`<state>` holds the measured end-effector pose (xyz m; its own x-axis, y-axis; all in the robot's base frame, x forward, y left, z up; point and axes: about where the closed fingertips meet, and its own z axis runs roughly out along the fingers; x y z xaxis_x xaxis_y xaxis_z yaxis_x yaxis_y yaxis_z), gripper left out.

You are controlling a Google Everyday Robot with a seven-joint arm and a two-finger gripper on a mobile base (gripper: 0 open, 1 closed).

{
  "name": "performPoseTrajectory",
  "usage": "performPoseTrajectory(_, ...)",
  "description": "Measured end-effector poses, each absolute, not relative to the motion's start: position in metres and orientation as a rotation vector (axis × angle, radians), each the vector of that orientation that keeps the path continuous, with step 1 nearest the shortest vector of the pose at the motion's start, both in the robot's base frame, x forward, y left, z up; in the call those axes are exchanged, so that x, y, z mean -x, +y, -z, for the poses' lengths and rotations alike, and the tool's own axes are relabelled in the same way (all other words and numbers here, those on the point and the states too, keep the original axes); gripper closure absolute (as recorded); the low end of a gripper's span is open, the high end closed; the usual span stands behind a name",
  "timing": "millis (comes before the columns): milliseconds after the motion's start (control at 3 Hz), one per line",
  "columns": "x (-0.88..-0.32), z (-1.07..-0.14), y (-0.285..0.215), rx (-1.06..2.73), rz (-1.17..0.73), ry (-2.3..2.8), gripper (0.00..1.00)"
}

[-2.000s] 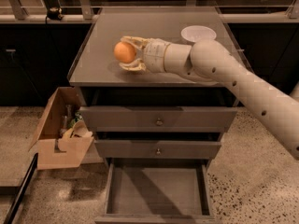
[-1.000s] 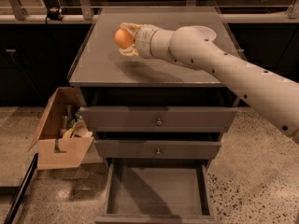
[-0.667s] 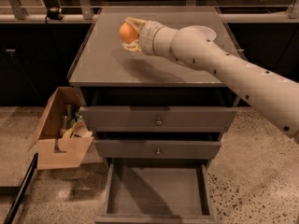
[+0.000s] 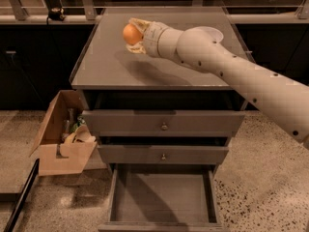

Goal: Pick orange from bottom drawer and place on counter

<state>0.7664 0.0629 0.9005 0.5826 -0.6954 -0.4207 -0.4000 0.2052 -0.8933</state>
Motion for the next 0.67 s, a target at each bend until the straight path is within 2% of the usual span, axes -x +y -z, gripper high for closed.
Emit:
performPoseTrajectory(333, -0.7664, -0.9005, 0.0629, 1.414, 0.264, 1.009, 0.28)
performPoseTrajectory(667, -0.7664, -0.9005, 0.0630, 1.414, 0.264, 1.009, 0.00)
